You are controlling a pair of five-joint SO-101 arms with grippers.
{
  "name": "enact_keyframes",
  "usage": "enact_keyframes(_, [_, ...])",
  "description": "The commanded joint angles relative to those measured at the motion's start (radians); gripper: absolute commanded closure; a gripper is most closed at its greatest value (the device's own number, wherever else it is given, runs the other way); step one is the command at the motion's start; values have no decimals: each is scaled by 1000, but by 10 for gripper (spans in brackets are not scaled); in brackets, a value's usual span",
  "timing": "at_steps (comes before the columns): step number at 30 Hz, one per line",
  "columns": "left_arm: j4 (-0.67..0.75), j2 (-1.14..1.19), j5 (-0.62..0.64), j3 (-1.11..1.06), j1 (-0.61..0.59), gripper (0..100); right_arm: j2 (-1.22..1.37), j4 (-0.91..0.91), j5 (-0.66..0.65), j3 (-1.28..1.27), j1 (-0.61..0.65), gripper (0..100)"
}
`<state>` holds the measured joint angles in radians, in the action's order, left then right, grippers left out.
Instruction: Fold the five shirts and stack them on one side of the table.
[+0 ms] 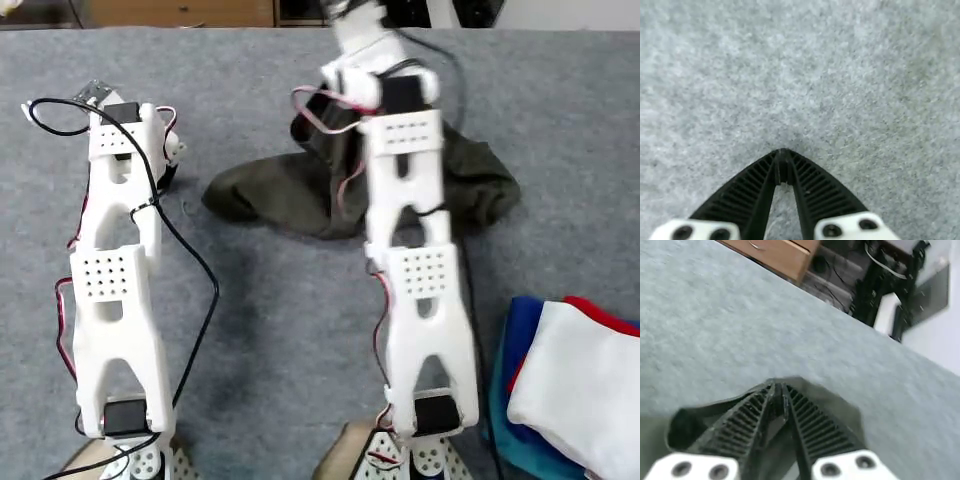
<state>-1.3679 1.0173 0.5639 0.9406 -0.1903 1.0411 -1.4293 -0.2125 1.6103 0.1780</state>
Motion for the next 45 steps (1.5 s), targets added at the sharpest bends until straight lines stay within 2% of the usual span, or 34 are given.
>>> enact_keyframes(1, [15, -2, 2, 26, -44, 982, -159, -158, -55, 51, -70, 994])
enact_keyframes(5, [15, -2, 2, 26, -44, 982, -188, -345, -110, 51, -117, 994])
enact_keyframes(11, [15, -2, 0, 26, -44, 982, -211, -362, -107, -85, -271, 995])
enact_keyframes(19, [15, -2, 0, 26, -44, 982, -550, -315, -87, -797, -466, 995])
enact_keyframes(24, [15, -2, 0, 26, -43, 982, -797, -80, -87, -1247, -553, 995])
enact_keyframes(26, [15, -2, 0, 26, -43, 982, -906, 52, -46, -1449, -562, 995])
enact_keyframes(31, [2, -2, -5, 23, -26, 982, -1004, 578, 133, -1948, -519, 994])
enact_keyframes(34, [-23, -2, -52, 26, -8, 982, -1015, 893, 169, -2143, -515, 994])
enact_keyframes(38, [-121, -15, -107, 43, 35, 982, -1029, 951, 175, -2158, -524, 994])
enact_keyframes(43, [-394, -62, -192, 244, 84, 982, -998, 953, 175, -2129, -542, 994])
enact_keyframes(45, [-397, -77, -245, 222, 117, 982, -980, 953, 175, -2111, -542, 994])
